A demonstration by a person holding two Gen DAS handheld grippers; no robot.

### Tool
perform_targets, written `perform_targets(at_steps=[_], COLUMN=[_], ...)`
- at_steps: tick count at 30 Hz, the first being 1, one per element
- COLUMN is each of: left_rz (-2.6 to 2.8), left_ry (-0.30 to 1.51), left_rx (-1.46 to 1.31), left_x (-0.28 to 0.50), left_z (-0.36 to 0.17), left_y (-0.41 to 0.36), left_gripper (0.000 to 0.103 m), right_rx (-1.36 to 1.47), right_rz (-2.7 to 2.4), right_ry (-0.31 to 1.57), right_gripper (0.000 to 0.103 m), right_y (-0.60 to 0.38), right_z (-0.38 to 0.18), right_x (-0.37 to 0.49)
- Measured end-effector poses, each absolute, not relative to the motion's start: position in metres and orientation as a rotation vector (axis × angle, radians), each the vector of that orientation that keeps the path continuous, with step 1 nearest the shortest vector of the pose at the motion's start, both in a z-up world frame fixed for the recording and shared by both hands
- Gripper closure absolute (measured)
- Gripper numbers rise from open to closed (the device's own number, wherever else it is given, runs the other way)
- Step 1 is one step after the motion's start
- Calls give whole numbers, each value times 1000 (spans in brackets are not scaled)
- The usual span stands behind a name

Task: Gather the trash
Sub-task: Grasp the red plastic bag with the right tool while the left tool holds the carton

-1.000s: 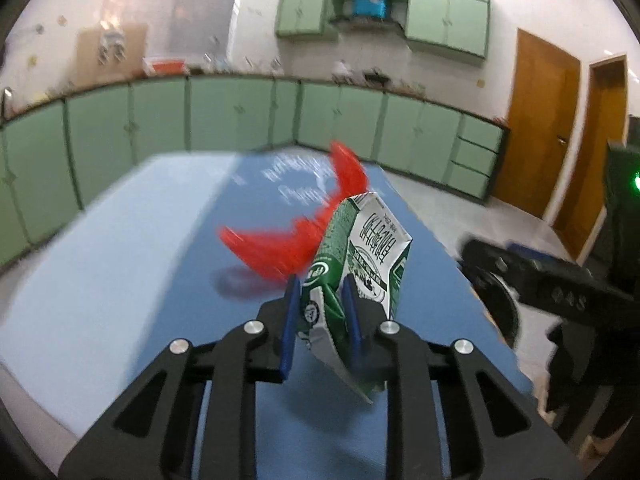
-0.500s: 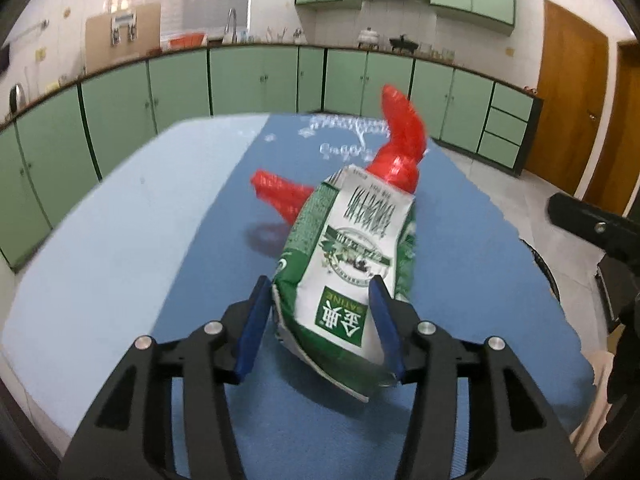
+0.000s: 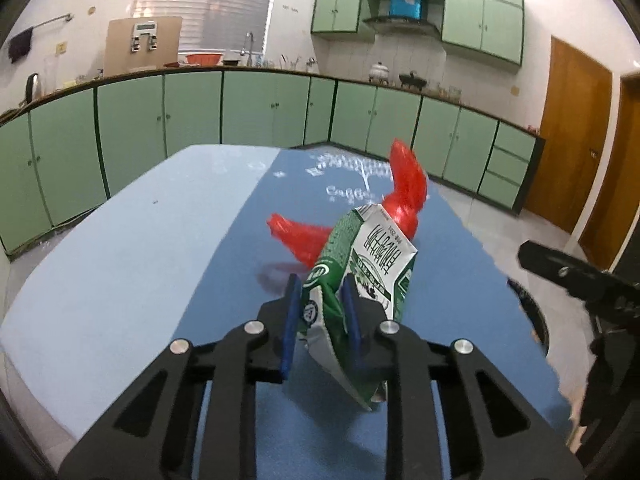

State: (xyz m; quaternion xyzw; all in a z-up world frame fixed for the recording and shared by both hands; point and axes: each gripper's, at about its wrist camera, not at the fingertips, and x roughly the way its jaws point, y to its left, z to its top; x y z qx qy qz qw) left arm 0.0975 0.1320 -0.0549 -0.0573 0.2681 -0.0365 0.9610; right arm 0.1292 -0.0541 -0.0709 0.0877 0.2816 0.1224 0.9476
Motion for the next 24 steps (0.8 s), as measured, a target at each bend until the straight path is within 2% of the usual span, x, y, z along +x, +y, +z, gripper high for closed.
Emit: perform_targets(at_steps=[5, 10, 19, 22, 24], left_rz=[-27, 29, 83, 83, 80], left_ry=[437, 356, 375, 386, 394], left_rx=[-128, -58, -81, -84, -88], left_x=[90, 98, 148, 160, 167], left_z=[-23, -6, -12, -14, -17], left_y=[147, 147, 152, 150, 148], left_gripper=[83, 83, 83, 83, 83], right_rx=[179, 163, 139, 140, 147], right_rz=[291, 298, 262, 243, 237], right_ry=[557, 560, 569, 592, 612], right_gripper=[14, 19, 25, 29, 38], right_y=[-42, -17, 6, 8, 8], right_z=[-61, -61, -68, -72, -76], right_x=[152, 185, 226, 240, 250])
